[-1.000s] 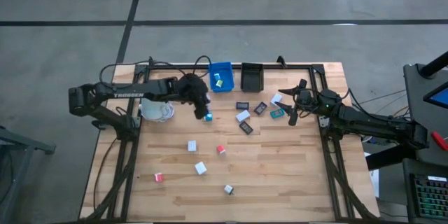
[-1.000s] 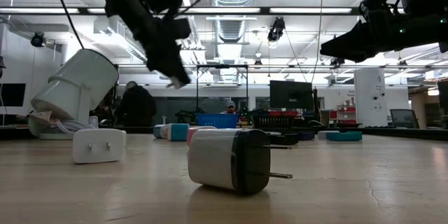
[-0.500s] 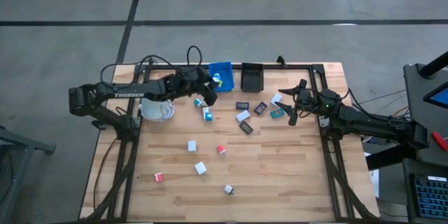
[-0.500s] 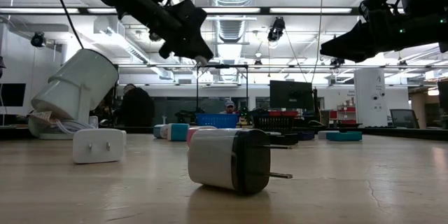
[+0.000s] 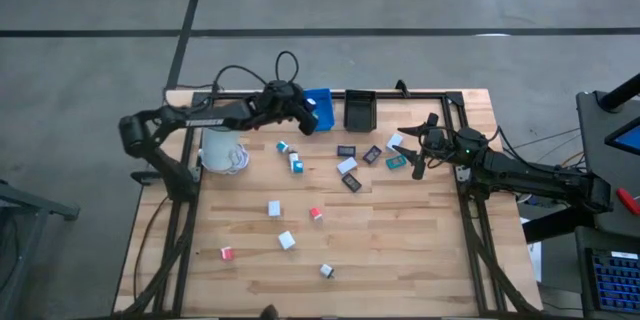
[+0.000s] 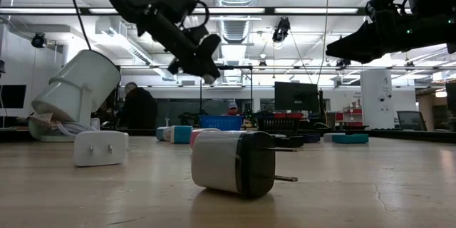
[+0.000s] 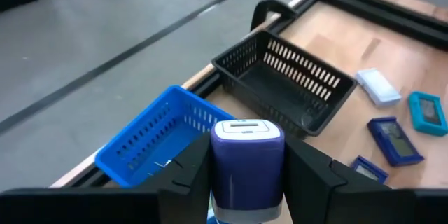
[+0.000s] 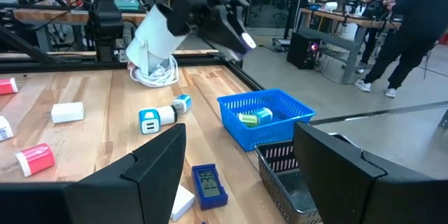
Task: Pick & Place Office items
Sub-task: Put the small purple adapter into the blue basket
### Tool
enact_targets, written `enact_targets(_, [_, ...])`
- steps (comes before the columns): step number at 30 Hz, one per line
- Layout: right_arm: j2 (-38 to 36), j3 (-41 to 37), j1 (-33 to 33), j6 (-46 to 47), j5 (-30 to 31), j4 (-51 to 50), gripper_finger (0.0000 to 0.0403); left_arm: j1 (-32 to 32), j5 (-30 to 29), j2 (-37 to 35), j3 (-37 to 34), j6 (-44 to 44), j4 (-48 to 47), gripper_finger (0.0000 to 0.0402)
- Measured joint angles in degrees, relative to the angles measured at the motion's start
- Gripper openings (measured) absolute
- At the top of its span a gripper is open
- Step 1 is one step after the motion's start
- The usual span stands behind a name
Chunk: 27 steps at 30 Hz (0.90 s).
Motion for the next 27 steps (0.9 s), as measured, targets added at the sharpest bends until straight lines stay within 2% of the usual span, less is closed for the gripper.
enact_targets(13, [-0.01, 0.0, 0.0, 0.0, 0.0, 0.0, 0.0256, 2.12, 2.52, 12.06, 6.6, 0.15, -2.88, 0.0136])
enact_targets(20, [0.0, 0.0, 0.01, 0.0, 0.0, 0.0, 0.0256, 4.64, 8.48, 18.02, 15.17, 0.96, -14.33, 0.0136])
enact_targets(27, [-0.02, 0.0, 0.01, 0.0, 0.0, 0.02, 0.0256, 4.89, 9.48, 22.71, 21.58, 2.1, -20.61, 0.0136])
